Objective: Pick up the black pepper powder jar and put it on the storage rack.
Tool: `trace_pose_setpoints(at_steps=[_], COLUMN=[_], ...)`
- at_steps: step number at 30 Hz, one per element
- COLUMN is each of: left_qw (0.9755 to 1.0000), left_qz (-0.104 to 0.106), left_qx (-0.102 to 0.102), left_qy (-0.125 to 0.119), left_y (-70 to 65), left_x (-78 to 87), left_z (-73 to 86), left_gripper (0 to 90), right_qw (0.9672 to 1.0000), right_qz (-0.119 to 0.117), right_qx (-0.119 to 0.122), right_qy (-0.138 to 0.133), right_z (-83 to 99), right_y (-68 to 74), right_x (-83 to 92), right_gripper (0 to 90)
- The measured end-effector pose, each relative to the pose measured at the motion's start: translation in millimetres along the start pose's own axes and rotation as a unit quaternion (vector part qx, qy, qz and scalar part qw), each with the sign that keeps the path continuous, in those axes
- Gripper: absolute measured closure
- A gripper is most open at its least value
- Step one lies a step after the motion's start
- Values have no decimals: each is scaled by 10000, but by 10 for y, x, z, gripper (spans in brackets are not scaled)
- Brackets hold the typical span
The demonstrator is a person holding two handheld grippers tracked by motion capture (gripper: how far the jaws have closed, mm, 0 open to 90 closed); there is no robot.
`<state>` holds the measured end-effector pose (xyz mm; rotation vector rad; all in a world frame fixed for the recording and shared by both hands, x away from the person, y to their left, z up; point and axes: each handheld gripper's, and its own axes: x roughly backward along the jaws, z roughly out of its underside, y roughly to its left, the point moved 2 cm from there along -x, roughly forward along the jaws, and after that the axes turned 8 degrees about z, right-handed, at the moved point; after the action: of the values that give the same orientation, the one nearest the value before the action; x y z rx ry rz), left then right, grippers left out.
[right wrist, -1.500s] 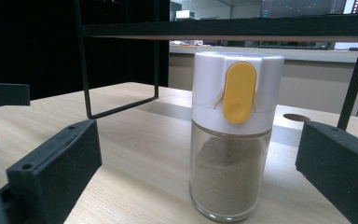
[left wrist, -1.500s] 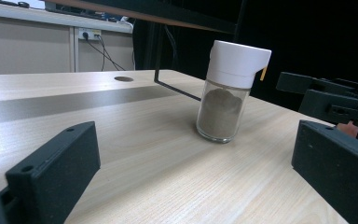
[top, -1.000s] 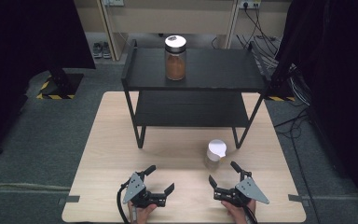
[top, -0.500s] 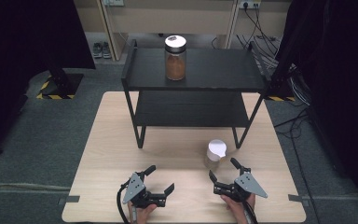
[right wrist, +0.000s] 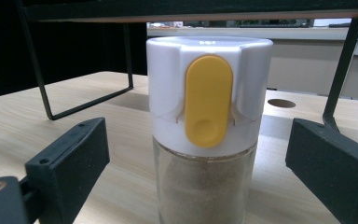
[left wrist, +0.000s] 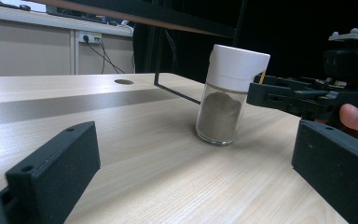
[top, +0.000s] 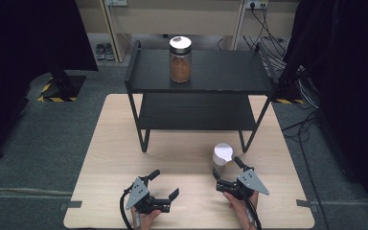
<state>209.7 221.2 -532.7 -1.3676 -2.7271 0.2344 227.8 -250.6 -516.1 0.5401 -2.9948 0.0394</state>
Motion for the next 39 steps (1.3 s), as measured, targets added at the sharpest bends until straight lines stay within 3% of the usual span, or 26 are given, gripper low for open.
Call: trace_pose_setpoints(at_steps=[20,32,39], left_qw=[10000,10000,10000], left_qz=[-5,-7,-2], left_qx=[14,24,31], left_qy=[-16,-16,-28], left_y=[3,4,6], left_x=[4,4,6], left_z=[4,3,6], left_gripper=[3,3,3], right_qw=[9995,9978,9973], right_qz=[182,245,234], right_qx=[131,158,174], right_qy=[215,592,671], right_z=[-78,-196,-221], right_y=[75,96,84], right_x=[-189,-271,-302], right_gripper=[137,208,267])
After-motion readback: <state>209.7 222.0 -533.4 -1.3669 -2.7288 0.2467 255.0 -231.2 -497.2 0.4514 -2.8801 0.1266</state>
